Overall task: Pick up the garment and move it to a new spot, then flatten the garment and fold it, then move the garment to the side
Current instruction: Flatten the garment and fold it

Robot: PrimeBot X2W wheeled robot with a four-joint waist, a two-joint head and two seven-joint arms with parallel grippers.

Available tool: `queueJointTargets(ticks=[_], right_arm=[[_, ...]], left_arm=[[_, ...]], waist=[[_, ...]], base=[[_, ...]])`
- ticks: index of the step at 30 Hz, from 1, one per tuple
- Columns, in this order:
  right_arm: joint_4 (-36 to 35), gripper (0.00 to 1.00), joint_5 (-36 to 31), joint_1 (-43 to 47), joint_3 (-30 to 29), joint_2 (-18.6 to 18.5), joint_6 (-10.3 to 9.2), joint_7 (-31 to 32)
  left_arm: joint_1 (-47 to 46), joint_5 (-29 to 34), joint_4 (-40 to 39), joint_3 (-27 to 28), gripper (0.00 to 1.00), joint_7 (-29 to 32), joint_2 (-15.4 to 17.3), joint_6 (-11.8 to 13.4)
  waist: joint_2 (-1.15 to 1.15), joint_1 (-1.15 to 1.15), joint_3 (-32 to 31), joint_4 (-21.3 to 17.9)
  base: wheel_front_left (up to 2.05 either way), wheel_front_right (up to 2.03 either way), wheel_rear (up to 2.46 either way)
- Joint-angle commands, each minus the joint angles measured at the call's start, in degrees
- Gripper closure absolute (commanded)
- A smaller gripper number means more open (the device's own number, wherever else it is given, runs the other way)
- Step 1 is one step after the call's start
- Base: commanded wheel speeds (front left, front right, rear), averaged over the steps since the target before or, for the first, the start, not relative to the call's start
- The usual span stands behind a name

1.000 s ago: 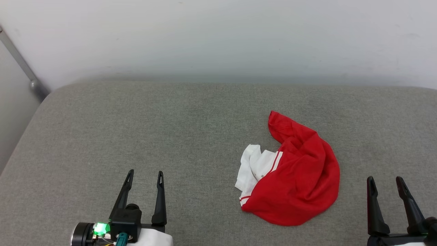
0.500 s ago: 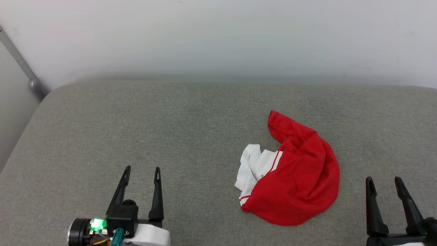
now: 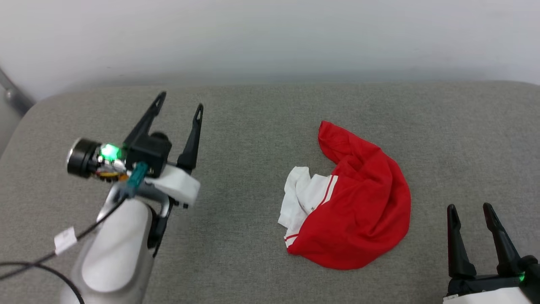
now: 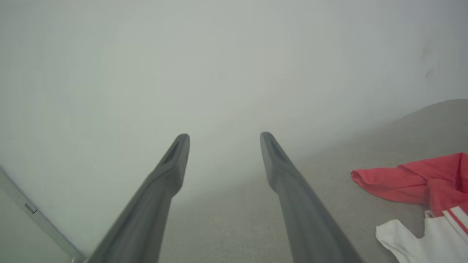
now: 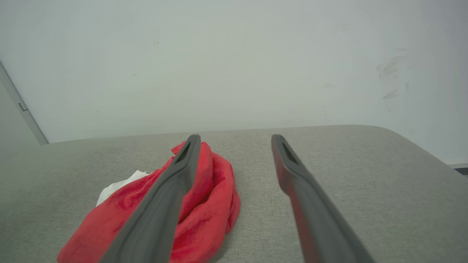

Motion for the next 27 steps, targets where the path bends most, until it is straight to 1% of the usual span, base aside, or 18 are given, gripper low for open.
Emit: queueJointTargets(ticks=[1,5,7,9,11,14,18,22,25,27], right_arm=[[-0.3,0.00,-0.1,-1.1,0.2,0.1,-0.02,-0.1],[-0.4,0.00,0.2,-2.3,0.2,0.1,-0.02,-0.1],[-0.6,0.00,0.3,-2.8,0.3,0.1,-0.03,-0.1],[-0.7,0.00,0.5,-3.6,0.4,0.1,-0.02,-0.1],[-0.7,0.00,0.7,-4.3,0.5,0.1,-0.03,-0.1],[-0.6,0.00,0.8,-5.2,0.5,0.1,-0.02,-0.1],[-0.7,0.00,1.2,-6.5,0.8,0.1,-0.03,-0.1],[-0.9,0.00,1.3,-7.7,1.1,0.1,-0.03,-0.1],[-1.0,0.00,1.6,-8.8,1.1,0.1,-0.03,-0.1],[-1.0,0.00,1.7,-9.5,1.1,0.1,-0.03,-0.1]], left_arm=[[-2.5,0.4,0.9,-0.5,0.00,1.5,0.5,-1.1],[-11.1,-0.8,4.2,-3.3,0.00,9.3,1.5,-4.7],[-15.6,-2.2,5.9,-5.6,0.00,13.5,1.7,-5.8],[-19.3,-4.3,7.3,-8.5,0.00,17.9,1.9,-6.2],[-22.7,-8.0,8.0,-14.1,0.00,22.4,2.3,-6.2],[-27.8,-15.6,8.0,-23.6,0.00,30.5,4.9,-6.2],[-34.0,-25.6,5.9,-35.9,0.00,40.2,8.0,-6.2],[-39.4,-34.1,3.3,-46.3,0.00,48.4,10.7,-6.2],[-43.0,-39.5,1.4,-53.4,0.00,53.3,11.7,-6.2],[-45.1,-42.6,0.4,-56.8,0.00,55.8,12.4,-6.2]], waist=[[0.00,0.00,1.2,-1.1],[0.00,0.00,3.3,-2.4],[0.00,0.00,4.4,-2.9],[0.00,0.00,5.6,-3.3],[0.00,0.00,6.8,-3.8],[0.00,0.00,8.3,-4.4],[0.00,0.00,10.3,-5.1],[0.00,0.00,12.3,-5.9],[0.00,0.00,13.9,-6.6],[0.00,0.00,15.1,-7.1]], base=[[0.00,0.00,0.00],[0.00,0.00,0.00],[0.00,0.00,0.00],[0.00,0.00,0.00],[0.00,0.00,0.00],[0.00,0.00,0.00],[0.00,0.00,0.00],[0.00,0.00,0.00],[0.00,0.00,0.00],[0.00,0.00,0.00]])
